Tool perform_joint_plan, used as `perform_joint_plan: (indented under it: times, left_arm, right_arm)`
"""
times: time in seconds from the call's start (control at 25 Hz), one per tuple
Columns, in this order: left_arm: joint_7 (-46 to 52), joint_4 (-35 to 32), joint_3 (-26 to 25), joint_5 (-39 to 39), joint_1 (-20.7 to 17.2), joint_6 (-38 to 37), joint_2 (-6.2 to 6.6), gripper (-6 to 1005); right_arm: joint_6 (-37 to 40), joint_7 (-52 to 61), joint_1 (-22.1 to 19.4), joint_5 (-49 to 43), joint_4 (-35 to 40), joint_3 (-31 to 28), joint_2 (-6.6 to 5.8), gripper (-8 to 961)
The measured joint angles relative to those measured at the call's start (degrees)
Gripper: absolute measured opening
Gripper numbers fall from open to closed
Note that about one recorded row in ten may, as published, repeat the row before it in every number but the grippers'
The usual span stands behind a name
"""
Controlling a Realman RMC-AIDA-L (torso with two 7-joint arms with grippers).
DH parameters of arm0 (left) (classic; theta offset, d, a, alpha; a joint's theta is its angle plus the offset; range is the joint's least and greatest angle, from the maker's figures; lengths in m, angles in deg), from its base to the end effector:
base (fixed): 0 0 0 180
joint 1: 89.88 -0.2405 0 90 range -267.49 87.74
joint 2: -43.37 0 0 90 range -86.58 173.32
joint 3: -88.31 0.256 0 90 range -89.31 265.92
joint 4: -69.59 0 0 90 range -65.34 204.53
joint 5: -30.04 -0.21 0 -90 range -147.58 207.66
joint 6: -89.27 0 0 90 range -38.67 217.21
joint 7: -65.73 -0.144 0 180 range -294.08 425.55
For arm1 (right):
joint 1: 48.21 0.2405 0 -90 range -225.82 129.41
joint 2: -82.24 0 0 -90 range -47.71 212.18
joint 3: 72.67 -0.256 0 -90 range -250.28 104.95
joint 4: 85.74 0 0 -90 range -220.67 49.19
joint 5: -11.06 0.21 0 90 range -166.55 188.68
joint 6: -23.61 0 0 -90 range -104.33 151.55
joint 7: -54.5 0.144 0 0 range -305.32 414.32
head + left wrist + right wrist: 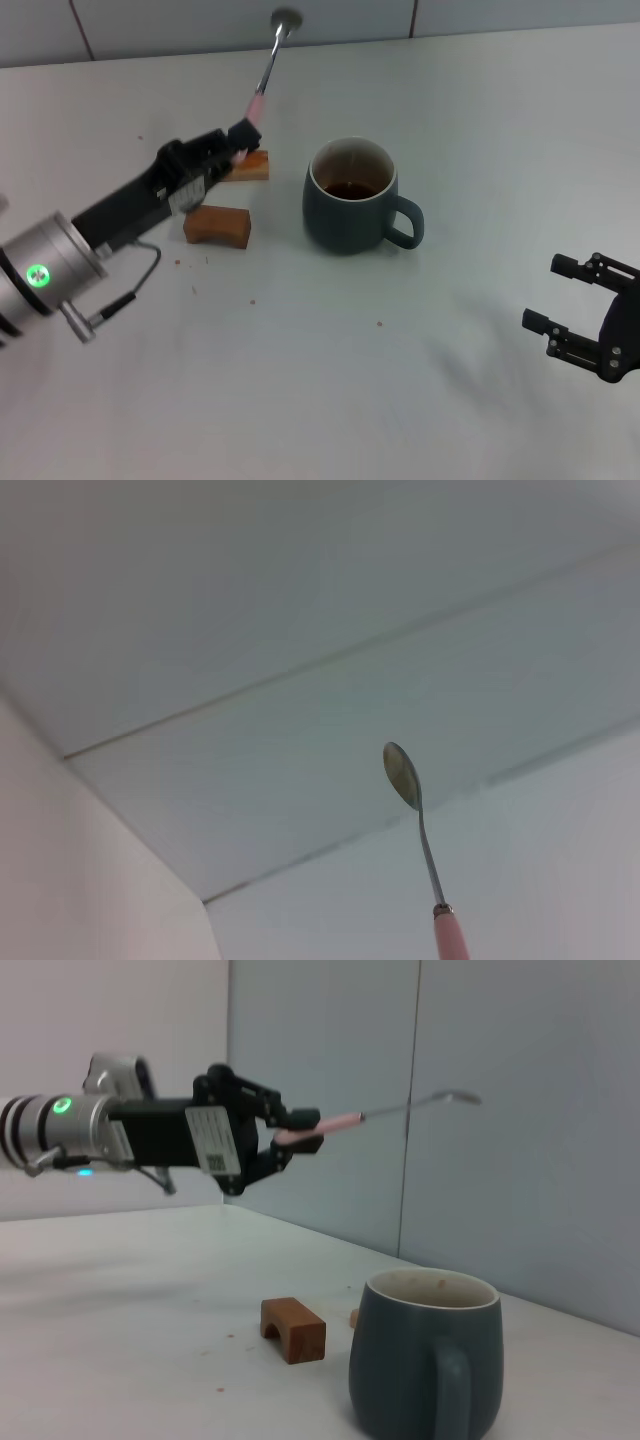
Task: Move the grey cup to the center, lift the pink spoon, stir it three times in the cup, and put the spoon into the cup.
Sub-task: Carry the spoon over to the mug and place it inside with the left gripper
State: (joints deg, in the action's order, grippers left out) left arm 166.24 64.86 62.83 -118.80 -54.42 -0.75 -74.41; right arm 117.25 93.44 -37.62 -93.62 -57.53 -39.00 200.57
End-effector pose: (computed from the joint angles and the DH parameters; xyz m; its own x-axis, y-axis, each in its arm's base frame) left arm -0.2533 0.3187 -0.0370 -0.1067 0.7328 0.6720 0.7601 -0.3756 0.5303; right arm 0.3503 0.2187 0.0051 0.8400 -0.0388 -0.5412 -0.3498 -0.8011 -0.4856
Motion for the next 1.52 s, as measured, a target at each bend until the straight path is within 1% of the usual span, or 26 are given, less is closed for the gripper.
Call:
perform_joint_plan:
  times: [0.08, 0.12, 0.16, 0.28, 0.32, 0.36, 0.44, 0.48, 0.52, 0.56, 0.68, 0.72, 0.76, 0.88, 0.92, 0.96, 1.0, 1.04, 1.08, 1.12, 1.16, 1.24, 1.28, 1.32, 1.4, 1.52]
  left_arm:
    - [-1.61, -2.40, 1.11, -0.03, 1.42, -1.89, 0.02, 136]
    - [-4.10, -5.78, 3.71, 0.02, 3.54, -3.83, 0.21, 137]
    - [-4.10, -5.78, 3.71, 0.02, 3.54, -3.83, 0.21, 137]
    - [-8.02, -11.61, 8.84, 0.34, 7.18, -6.74, 0.73, 139]
    - [-9.77, -15.47, 11.37, 0.38, 9.34, -8.09, 0.90, 139]
    - [-9.77, -15.47, 11.37, 0.38, 9.34, -8.09, 0.90, 140]
    - [-11.27, -20.20, 14.37, 0.74, 11.95, -9.05, 0.98, 140]
    - [-11.53, -22.32, 16.25, 1.08, 12.88, -9.14, 0.95, 141]
    - [-11.76, -26.11, 20.29, 2.25, 14.34, -9.17, 0.71, 141]
    - [-11.76, -26.11, 20.29, 2.25, 14.34, -9.17, 0.71, 142]
    - [-11.31, -33.91, 31.28, 6.97, 15.77, -9.07, -0.27, 143]
    - [-10.09, -39.41, 39.98, 11.94, 15.72, -9.04, -0.59, 144]
    - [-10.09, -39.41, 39.98, 11.94, 15.72, -9.04, -0.59, 144]
    - [-7.92, -48.22, 51.68, 18.76, 14.32, -8.80, -0.58, 145]
    - [-7.92, -48.22, 51.68, 18.76, 14.32, -8.80, -0.58, 146]
    - [-6.92, -53.92, 57.25, 20.84, 13.39, -8.51, -0.54, 146]
    - [-6.92, -53.92, 57.25, 20.84, 13.39, -8.51, -0.54, 147]
    - [-6.20, -58.20, 60.90, 21.57, 12.60, -8.36, -0.52, 147]
    - [-5.22, -64.59, 65.99, 21.85, 11.53, -8.30, -0.52, 148]
    - [-5.22, -64.59, 65.99, 21.85, 11.53, -8.30, -0.52, 148]
    - [-4.27, -71.24, 70.91, 21.56, 10.43, -8.26, -0.48, 149]
    - [-3.91, -76.77, 74.51, 20.30, 9.64, -8.30, -0.39, 149]
    - [-3.91, -76.77, 74.51, 20.30, 9.64, -8.30, -0.39, 150]
    - [-3.93, -83.80, 79.41, 17.41, 8.55, -8.36, -0.35, 150]
    - [-4.03, -87.00, 81.96, 15.86, 8.02, -8.30, -0.43, 151]
    - [-4.30, -93.97, 88.02, 12.22, 6.34, -6.83, -0.52, 153]
  right_arm:
    - [-0.16, 0.00, 0.06, 0.00, 0.00, 0.00, 0.02, 703]
    - [-0.51, 0.00, 0.10, 0.00, 0.00, -0.01, 0.12, 703]
    - [-0.51, 0.00, 0.10, 0.00, 0.00, -0.01, 0.12, 703]
    - [-1.32, 0.00, 0.22, 0.00, 0.00, 0.01, 0.34, 703]
    - [-1.86, 0.00, 0.34, 0.00, -0.01, 0.12, 0.40, 702]
    - [-1.86, 0.00, 0.34, 0.00, -0.01, 0.12, 0.40, 702]
    - [-2.16, 0.00, 0.40, 0.00, -0.05, 0.34, 0.43, 702]
    - [-2.23, 0.00, 0.42, 0.00, -0.06, 0.38, 0.45, 702]
    - [-2.29, -0.01, 0.46, 0.00, -0.07, 0.42, 0.48, 702]
    - [-2.29, -0.01, 0.46, 0.00, -0.07, 0.42, 0.48, 702]
    - [-2.69, 0.00, 0.50, 0.00, -0.47, 0.27, 0.49, 702]
    - [-2.85, 0.00, 0.52, 0.00, -0.72, 0.16, 0.49, 703]
    - [-3.02, -0.01, 0.54, 0.01, -1.01, 0.10, 0.50, 703]
    - [-3.46, -0.05, 0.60, 0.14, -1.37, 0.04, 0.50, 703]
    - [-3.62, -0.10, 0.71, 0.23, -1.39, 0.02, 0.50, 703]
    - [-3.62, -0.10, 0.71, 0.23, -1.39, 0.02, 0.50, 703]
    - [-3.64, -0.09, 0.76, 0.29, -1.40, 0.01, 0.50, 702]
    - [-3.64, -0.09, 0.81, 0.35, -1.40, -0.02, 0.50, 702]
    - [-3.65, -0.09, 0.82, 0.40, -1.42, -0.09, 0.50, 702]
    - [-3.65, -0.09, 0.82, 0.43, -1.60, -0.43, 0.54, 702]
    - [-3.65, -0.09, 0.82, 0.43, -1.60, -0.43, 0.54, 702]
    - [-3.78, -0.08, 0.83, 0.44, -1.95, -0.72, 0.55, 702]
    - [-3.98, -0.08, 0.84, 0.45, -2.11, -0.79, 0.55, 702]
    - [-4.55, -0.08, 0.84, 0.45, -2.26, -1.02, 0.57, 702]
    - [-4.75, -0.07, 0.84, 0.45, -2.29, -1.18, 0.57, 703]
    - [-4.96, -0.06, 0.73, 0.45, -2.47, -1.69, 0.58, 703]
